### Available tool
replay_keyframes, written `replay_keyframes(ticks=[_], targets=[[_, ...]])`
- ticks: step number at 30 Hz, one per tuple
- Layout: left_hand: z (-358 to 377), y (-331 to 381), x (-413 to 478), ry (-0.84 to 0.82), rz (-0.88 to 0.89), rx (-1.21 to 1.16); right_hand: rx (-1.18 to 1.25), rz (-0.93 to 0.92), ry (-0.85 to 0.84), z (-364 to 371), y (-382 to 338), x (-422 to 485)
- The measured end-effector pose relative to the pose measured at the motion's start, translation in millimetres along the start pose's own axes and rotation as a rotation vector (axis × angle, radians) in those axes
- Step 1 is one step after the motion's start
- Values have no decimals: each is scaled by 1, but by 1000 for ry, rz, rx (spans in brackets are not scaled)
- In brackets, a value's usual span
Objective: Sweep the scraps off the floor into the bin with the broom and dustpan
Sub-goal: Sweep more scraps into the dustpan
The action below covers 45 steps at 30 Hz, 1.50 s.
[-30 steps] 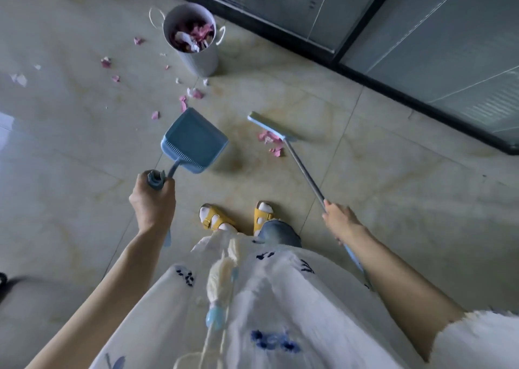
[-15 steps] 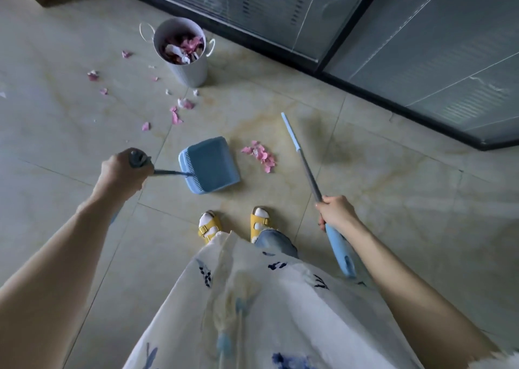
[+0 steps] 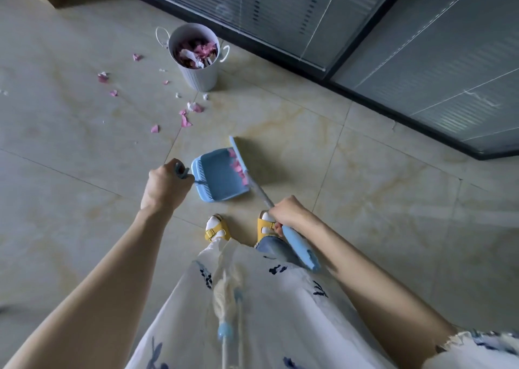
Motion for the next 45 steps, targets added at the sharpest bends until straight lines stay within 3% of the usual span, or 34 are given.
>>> replay_keyframes(ticks=[6, 15, 21, 26, 35, 41, 45], targets=[[-1, -8, -3, 4, 8, -1, 33, -6, -58, -30, -17, -32], [9, -6, -13, 0, 35, 21, -58, -109, 179, -52, -29, 3], [13, -5, -18, 22, 32, 31, -68, -49, 70, 17, -10, -3], [9, -15, -23, 4, 30, 15, 92, -3, -25, -23, -12, -21], [-5, -68, -28, 33, -95, -85, -16, -133, 219, -39, -49, -8], [1, -63, -28, 28, -102, -94, -119, -96, 23, 51, -29, -23], [0, -58, -29, 37, -88, -89, -178, -42, -93, 35, -38, -38]])
Point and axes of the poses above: each hand's wrist, its own x-axis towards the middle knuckle, its own z-axis out of the palm, y = z × x, the point moved 8 cm from there along x, towards the middle knuckle, and after that the axes turned 13 degrees about x, right-handed, at the moved point
